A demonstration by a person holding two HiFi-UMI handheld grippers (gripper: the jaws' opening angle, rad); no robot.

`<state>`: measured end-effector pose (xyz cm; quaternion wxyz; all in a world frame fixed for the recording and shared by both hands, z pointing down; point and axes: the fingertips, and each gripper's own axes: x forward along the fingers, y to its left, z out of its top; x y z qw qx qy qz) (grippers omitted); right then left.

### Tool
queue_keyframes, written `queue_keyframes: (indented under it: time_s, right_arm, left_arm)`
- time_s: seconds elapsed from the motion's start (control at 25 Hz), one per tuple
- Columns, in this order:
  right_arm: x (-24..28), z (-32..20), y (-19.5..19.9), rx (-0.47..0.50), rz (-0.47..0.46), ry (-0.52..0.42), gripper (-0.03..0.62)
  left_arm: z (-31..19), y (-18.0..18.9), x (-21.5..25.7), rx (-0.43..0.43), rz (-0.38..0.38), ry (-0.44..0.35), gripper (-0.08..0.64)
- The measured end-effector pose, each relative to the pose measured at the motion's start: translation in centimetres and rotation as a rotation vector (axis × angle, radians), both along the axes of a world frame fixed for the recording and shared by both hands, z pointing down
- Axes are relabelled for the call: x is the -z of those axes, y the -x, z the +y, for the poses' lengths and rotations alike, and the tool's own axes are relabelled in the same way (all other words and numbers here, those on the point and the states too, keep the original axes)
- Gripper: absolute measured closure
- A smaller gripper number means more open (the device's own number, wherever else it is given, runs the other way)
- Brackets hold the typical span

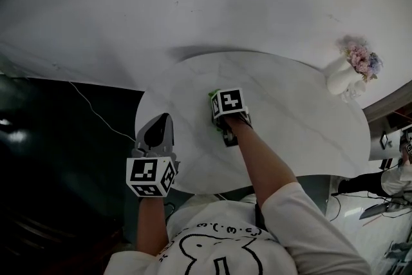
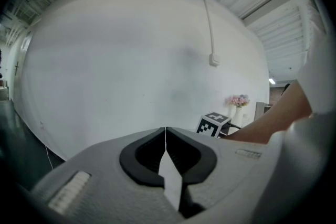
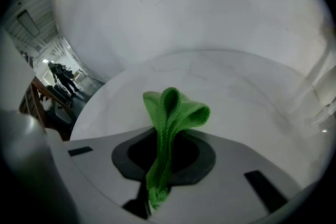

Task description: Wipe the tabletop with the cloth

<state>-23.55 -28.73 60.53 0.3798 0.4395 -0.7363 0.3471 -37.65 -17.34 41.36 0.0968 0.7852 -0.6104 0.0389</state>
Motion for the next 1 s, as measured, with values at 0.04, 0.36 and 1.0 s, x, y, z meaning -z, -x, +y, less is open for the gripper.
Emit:
queue_keyframes:
  time_s: [0.04,0.36,1.0]
  right_arm:
    - [0.0,0.1,0.6,0.008,-0.001,0.001,0.546]
    - [0.0,0.3,4.2,0.056,-0.002,-0.004,0.546]
    - [0.1,1.9,12.5,0.17,-0.044,0.015,0.546]
  left_arm:
    - [0.1,0.2,0.0,0.004,0.001,0.001,0.541]
    - [0.8,2.2,-0.7,0.047,0.008,0.015,0.541]
    - [2.4,5.2,-1.2,0.122,-0.004,0.036,0.541]
